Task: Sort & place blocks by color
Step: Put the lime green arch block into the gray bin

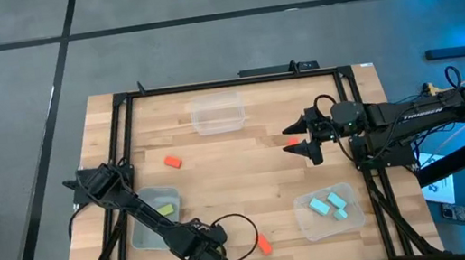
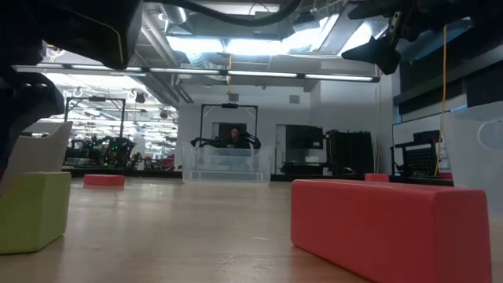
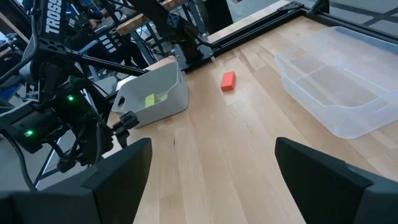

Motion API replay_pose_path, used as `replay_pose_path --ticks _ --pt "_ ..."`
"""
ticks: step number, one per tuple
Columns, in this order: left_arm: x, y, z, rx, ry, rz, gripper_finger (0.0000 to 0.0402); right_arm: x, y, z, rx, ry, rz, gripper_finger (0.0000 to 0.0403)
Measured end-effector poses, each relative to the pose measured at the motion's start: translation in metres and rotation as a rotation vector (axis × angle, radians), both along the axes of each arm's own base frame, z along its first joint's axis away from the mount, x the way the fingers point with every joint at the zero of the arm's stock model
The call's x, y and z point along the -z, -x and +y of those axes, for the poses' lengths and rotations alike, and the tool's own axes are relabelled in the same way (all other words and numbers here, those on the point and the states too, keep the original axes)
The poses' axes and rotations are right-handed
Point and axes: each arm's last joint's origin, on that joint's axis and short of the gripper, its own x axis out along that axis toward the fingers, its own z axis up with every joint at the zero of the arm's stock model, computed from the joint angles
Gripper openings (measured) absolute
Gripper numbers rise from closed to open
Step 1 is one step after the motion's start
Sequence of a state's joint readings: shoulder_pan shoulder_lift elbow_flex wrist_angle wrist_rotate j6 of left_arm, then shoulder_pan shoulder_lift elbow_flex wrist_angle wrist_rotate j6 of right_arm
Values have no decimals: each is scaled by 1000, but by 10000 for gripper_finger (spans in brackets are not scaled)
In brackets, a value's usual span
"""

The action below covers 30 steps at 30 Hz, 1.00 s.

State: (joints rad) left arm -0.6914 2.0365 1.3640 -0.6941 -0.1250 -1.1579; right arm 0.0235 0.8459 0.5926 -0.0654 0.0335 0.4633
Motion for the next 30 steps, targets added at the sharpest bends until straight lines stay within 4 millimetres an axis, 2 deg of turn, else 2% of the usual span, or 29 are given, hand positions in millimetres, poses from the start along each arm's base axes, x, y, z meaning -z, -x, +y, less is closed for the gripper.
replay_pose_path --ticks 7,14,17,24,30 --pt "1 -1 0 17 -12 -12 121 0 0 0 2 -2 0 344" --pt "-7 -7 -5 81 -8 -40 120 0 0 -1 19 3 -1 344" --pt "-18 -12 -6 129 -13 -82 120 0 0 -1 19 3 -1 344" --pt "-102 -1 13 206 -51 -333 120 0 0 -1 19 3 -2 344" --pt "-198 26 66 135 -220 -676 120 0 0 -1 18 3 -2 344"
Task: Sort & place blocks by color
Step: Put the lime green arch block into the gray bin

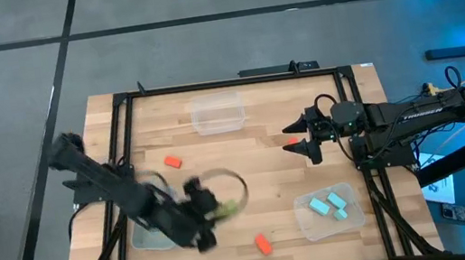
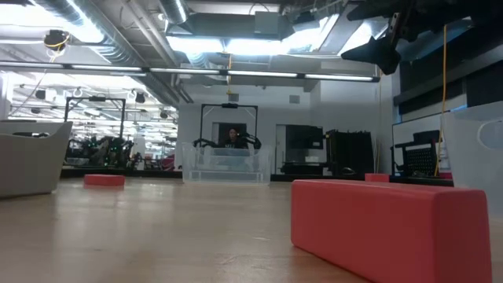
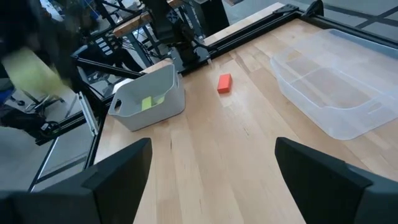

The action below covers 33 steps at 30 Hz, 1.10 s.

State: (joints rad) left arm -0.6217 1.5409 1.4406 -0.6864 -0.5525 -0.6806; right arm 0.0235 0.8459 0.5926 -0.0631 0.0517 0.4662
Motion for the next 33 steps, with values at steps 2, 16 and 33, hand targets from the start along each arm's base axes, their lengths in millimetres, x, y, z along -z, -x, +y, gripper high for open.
replay_pose_path --ticks 2,16,33 --pt "-27 12 20 -49 -39 -111 120 0 0 0 0 1 -1 344" --pt "2 62 117 3 20 -704 120 -21 -4 0 -8 27 -225 344" --pt "54 71 154 47 156 -943 120 -20 -5 0 -22 97 -209 344"
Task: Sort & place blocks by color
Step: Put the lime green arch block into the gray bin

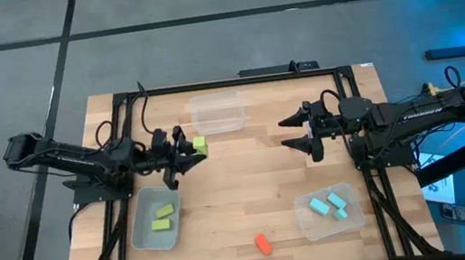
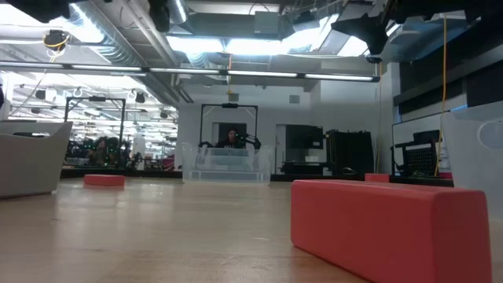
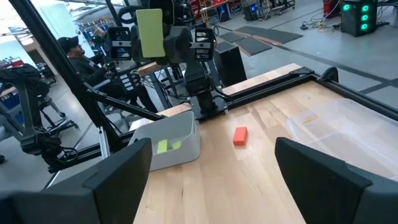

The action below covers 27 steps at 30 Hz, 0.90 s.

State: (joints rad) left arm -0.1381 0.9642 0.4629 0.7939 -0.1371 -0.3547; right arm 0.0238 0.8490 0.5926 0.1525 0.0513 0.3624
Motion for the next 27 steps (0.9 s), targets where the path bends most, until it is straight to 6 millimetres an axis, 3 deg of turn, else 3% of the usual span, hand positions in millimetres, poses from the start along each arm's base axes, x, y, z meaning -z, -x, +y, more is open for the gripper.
replay_pose_path --ticks 21,27 --pt "5 -1 0 -22 10 55 120 0 0 0 0 4 0 344" --pt "-9 -6 -6 59 -25 211 120 0 0 0 0 4 0 344"
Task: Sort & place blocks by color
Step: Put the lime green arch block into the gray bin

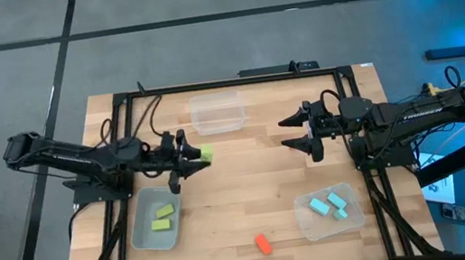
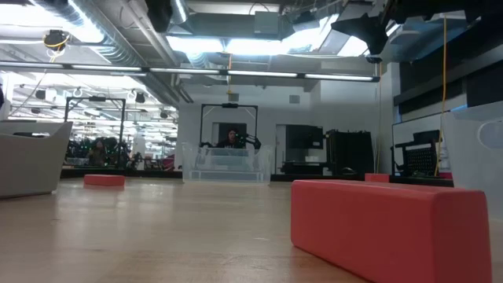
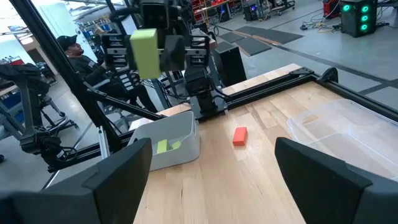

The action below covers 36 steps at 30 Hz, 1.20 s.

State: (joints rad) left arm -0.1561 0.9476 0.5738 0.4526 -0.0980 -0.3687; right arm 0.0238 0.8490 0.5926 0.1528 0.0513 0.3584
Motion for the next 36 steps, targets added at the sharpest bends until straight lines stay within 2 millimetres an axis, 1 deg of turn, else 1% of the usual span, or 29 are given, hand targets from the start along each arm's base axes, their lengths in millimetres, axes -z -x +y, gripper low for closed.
replay_pose_path --ticks 2,4,8,11,13,16,20,23,26,29,36 --pt "-11 0 -3 41 -16 125 120 0 0 0 0 0 0 344" --pt "-19 4 -5 69 -43 296 120 0 0 0 0 0 0 344" --pt "-32 21 -13 94 -108 657 120 0 0 0 0 0 0 344" --pt "-25 37 -19 92 -121 936 120 0 0 0 0 0 0 344" --pt "-18 44 -24 93 -108 1054 120 0 0 0 0 0 0 344" --pt "3 56 -33 109 -119 1245 120 0 0 0 0 0 2 344" --pt "34 65 -43 147 -101 1400 120 0 0 0 0 0 5 344" --pt "56 70 -47 150 -97 1492 120 0 0 0 0 0 5 344" --pt "76 70 -49 155 -88 1541 120 1 0 0 0 0 6 344" --pt "88 67 -51 164 -83 1561 120 1 0 0 0 0 6 344" --pt "102 61 -53 115 -126 1592 120 1 0 0 0 0 7 344"
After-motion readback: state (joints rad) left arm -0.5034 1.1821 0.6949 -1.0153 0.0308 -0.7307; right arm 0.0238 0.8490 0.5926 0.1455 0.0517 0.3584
